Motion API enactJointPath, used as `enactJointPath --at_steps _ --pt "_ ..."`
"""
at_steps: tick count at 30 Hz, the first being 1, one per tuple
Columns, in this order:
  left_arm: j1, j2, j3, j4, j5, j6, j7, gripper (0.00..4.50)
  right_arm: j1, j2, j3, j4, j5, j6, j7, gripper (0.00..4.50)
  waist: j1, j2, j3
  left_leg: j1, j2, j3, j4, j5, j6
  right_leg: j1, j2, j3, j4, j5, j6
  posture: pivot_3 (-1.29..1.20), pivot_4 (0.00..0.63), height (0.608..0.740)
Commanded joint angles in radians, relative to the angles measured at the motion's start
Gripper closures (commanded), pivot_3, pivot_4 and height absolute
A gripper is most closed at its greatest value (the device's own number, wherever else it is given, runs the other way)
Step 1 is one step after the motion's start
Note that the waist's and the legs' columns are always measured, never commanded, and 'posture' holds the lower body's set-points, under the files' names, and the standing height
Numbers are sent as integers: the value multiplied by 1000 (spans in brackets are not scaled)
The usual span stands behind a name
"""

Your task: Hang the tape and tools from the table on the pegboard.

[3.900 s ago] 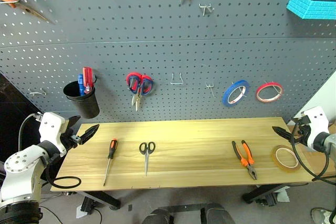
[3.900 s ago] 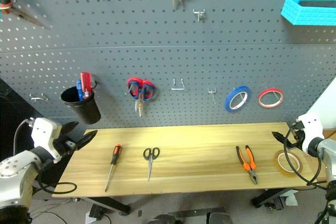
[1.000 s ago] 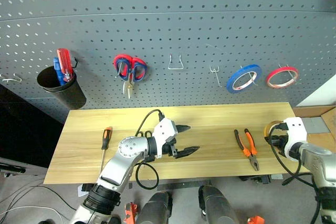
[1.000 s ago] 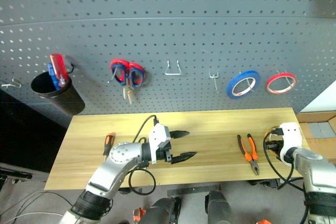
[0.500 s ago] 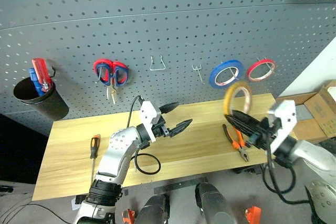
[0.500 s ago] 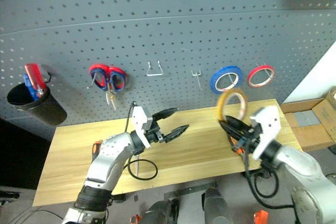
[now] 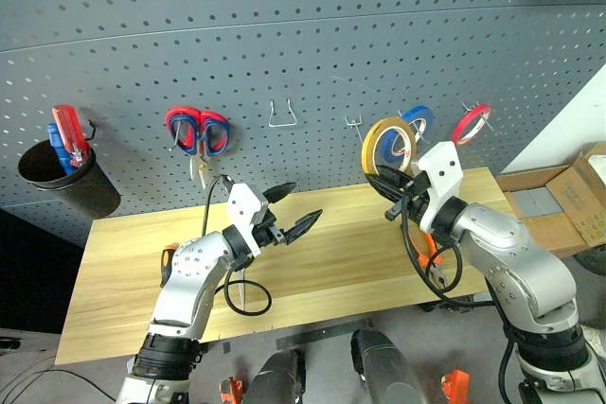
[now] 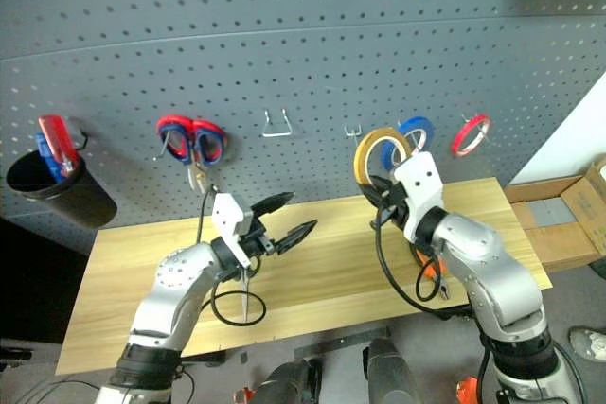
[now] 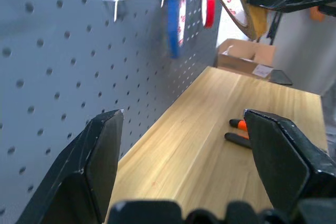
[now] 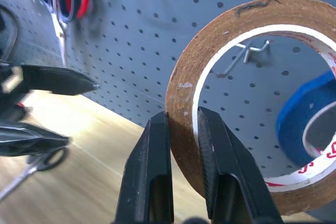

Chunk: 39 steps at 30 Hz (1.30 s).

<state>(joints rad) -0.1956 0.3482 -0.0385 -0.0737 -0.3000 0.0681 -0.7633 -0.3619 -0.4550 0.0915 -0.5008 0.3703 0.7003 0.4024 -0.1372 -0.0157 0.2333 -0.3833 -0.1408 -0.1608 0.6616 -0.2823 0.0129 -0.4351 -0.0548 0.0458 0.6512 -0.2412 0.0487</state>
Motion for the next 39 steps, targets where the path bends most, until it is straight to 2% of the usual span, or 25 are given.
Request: enactJointPath --at_steps 1,13,17,20,23,27,30,32,36,39 --pt "17 2 18 -61 -3 -10 28 592 -40 4 23 26 -25 -77 49 4389 3 0 -1 0 0 0 1 0 0 0 0 0 1 0 -1 -202 162 740" --pt "62 14 30 -115 0 3 81 592 -168 105 135 268 -166 -179 61 4389 19 -2 -21 1 1 1 3 4 -6 -4 1 1 13 4 -5 -147 151 740" --pt "70 19 30 -127 -3 6 88 592 -260 182 154 459 -261 -202 -22 4389 28 -3 -23 2 1 1 3 5 -8 -4 2 0 13 5 -7 -142 156 740" --pt "72 21 29 -129 0 8 92 592 -304 214 169 566 -305 -213 -31 4389 31 -3 -24 2 1 1 3 6 -9 -5 2 0 13 6 -7 -142 156 740" --pt "69 22 27 -129 3 8 97 592 -317 253 105 604 -275 -226 -45 3365 33 -3 -24 1 2 1 2 6 -9 -5 2 -1 13 6 -7 -138 162 740" --pt "69 26 23 -130 1 11 98 592 -272 231 92 547 -282 -198 -21 2064 38 -3 -24 1 2 1 2 6 -9 -5 2 -1 13 6 -7 -148 174 740" --pt "69 31 19 -116 4 8 90 592 -187 179 99 414 -274 -135 14 1044 42 -3 -24 1 2 1 2 6 -9 -5 2 -1 13 6 -7 -166 189 740" --pt "75 39 12 -99 17 2 81 592 -93 155 65 288 -216 -50 38 340 47 -3 -24 1 2 0 2 6 -9 -5 2 -1 12 6 -7 -173 195 740" --pt "89 52 -4 -75 39 -14 63 592 124 39 7 126 -122 126 114 340 53 -3 -24 1 3 0 1 5 -8 -5 2 0 11 6 -7 -182 215 740" --pt "111 84 -51 -49 99 -47 28 592 226 -20 -49 115 -119 242 78 340 54 -3 -24 1 4 1 2 5 -8 -3 2 0 11 6 -7 -195 231 740"
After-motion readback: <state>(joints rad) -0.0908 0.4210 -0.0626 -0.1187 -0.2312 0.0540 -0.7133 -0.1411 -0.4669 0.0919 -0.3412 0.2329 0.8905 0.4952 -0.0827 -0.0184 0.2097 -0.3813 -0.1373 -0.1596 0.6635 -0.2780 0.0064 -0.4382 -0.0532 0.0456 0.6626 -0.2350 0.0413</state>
